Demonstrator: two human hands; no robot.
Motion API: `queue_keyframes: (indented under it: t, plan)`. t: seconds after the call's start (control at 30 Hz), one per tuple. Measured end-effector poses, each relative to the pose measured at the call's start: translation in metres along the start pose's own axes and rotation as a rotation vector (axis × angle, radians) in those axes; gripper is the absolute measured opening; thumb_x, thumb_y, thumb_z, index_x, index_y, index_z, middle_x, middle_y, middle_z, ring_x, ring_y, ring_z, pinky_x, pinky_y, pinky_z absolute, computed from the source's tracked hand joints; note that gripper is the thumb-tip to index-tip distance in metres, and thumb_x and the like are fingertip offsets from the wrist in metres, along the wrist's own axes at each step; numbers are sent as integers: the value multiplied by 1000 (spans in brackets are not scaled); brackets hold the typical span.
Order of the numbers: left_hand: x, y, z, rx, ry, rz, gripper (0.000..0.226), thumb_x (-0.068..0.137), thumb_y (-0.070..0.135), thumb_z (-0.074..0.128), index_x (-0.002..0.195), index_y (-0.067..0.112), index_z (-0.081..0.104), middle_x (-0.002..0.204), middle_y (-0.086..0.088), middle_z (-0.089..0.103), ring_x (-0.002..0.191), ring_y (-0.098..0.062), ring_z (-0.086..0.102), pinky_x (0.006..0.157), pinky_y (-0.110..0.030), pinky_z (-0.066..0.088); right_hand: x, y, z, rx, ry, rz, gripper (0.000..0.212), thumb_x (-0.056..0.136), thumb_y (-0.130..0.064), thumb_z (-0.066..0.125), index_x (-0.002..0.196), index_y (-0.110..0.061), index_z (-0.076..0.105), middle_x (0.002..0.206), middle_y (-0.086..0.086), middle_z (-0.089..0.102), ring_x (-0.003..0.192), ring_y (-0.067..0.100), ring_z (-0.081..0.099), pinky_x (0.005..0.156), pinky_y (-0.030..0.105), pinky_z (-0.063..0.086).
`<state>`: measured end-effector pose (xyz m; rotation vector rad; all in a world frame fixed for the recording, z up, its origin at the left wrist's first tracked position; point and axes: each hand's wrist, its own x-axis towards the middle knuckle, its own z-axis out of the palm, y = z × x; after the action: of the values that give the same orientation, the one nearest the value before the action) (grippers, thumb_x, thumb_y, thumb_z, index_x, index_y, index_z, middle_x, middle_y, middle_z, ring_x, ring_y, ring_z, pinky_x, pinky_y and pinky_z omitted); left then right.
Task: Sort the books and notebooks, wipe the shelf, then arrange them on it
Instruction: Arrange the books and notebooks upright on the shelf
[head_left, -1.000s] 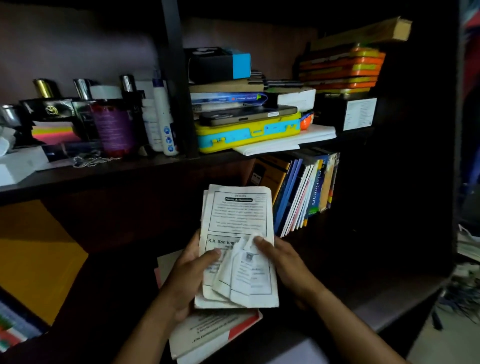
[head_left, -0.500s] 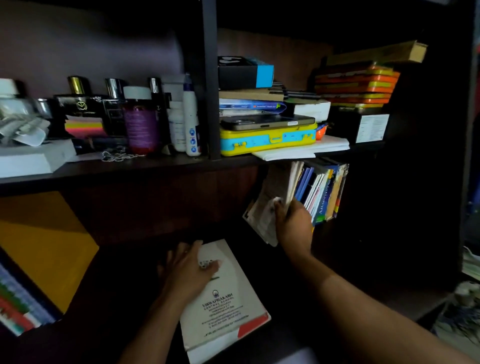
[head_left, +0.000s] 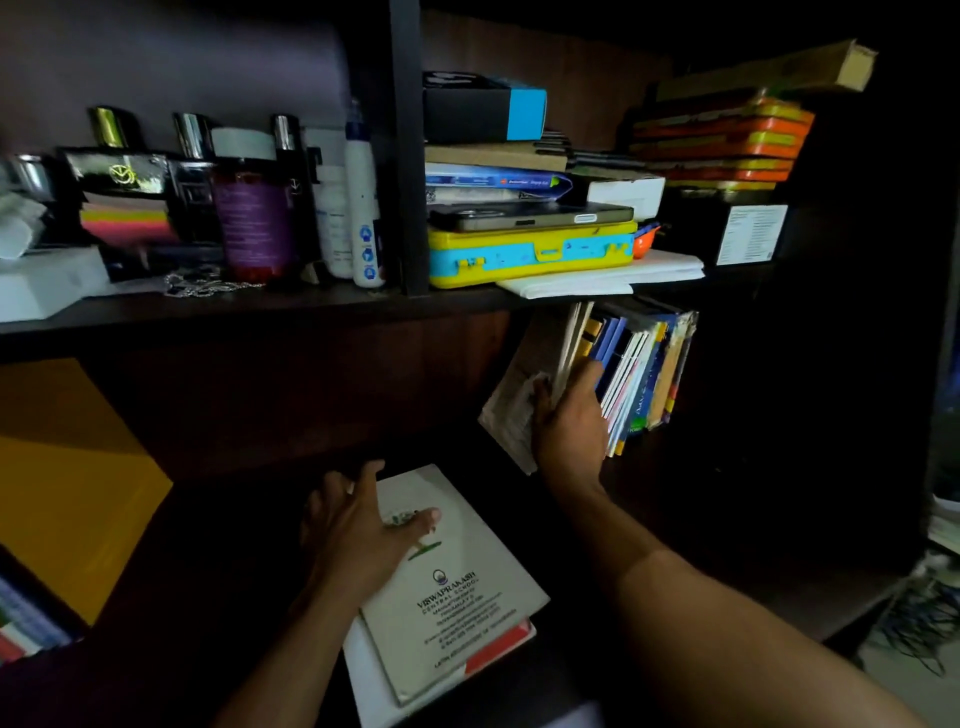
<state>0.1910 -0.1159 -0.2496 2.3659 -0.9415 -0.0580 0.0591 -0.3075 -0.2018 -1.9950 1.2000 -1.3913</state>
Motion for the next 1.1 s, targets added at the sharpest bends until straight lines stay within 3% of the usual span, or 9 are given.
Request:
queue_keyframes:
  t: [0.23, 0.33, 0.43, 0.53, 0.63, 0.8, 0.9, 1.0, 1.1]
  plan:
    - [0, 2, 2, 29, -6, 3, 89, 76, 79, 62, 148, 36, 34, 140, -7, 35, 134, -30, 32, 111, -43, 29, -1, 0, 2, 29, -33, 0, 46, 92, -35, 69, 113, -26, 29, 123, 7, 65, 99, 37, 67, 82, 51, 54]
    - [2, 1, 1, 30, -11, 3, 87, 75, 79, 62, 147, 37, 34, 140, -7, 34, 134, -29, 31, 112, -44, 28, 2, 0, 0, 113, -23, -4, 50, 89, -32, 73, 114, -30, 29, 119, 4, 67, 98, 33, 68, 76, 40, 52]
    - [2, 0, 3, 29, -18, 1, 88, 75, 80, 61, 147, 37, 34, 141, -7, 33, 134, -30, 29, 112, -44, 28, -4, 0, -1, 240, -20, -34, 62, 87, -27, 74, 132, -27, 32, 119, 2, 67, 96, 27, 69, 68, 24, 46]
    - [2, 0, 3, 15, -4, 8, 88, 74, 80, 63, 147, 37, 36, 139, -8, 34, 133, -31, 31, 110, -44, 29, -11, 10, 0, 330, -76, -30, 81, 84, -24, 78, 146, -37, 26, 129, 3, 62, 107, 23, 68, 80, 37, 61]
    - [3, 0, 3, 18, 2, 15, 86, 75, 77, 65, 145, 37, 38, 138, -9, 35, 133, -32, 32, 110, -45, 29, -17, 16, -3, 300, -121, -48, 91, 84, -6, 72, 151, -41, 21, 134, 5, 53, 107, 26, 67, 81, 49, 61]
    - [4, 1, 3, -209, 80, 100, 78, 79, 53, 79, 145, 32, 43, 139, -9, 35, 134, -33, 32, 108, -46, 37, -36, 2, -18, 355, -147, -141, 76, 88, -4, 68, 148, -30, 30, 144, -3, 34, 119, 19, 61, 92, 41, 60]
    - [5, 8, 0, -434, 229, 208, 72, 85, 44, 76, 148, 36, 41, 139, -8, 39, 131, -30, 40, 106, -49, 43, -54, -6, -33, 232, -422, -88, 68, 89, -30, 74, 146, -22, 38, 140, 0, 47, 121, 16, 59, 98, 31, 55]
    - [4, 11, -3, -612, 322, 278, 77, 83, 57, 70, 150, 47, 34, 133, 2, 38, 127, -26, 47, 105, -51, 46, -67, -23, -57, 346, -970, 202, 37, 95, -39, 68, 128, -23, 60, 104, -2, 77, 88, 14, 76, 75, 27, 61]
    - [1, 12, -5, -695, 311, 260, 91, 78, 64, 68, 153, 56, 16, 136, 8, 36, 130, -22, 45, 104, -49, 48, -73, -29, -62, 440, -939, 169, 22, 101, -27, 62, 122, -21, 62, 98, 3, 79, 84, 19, 77, 72, 32, 63]
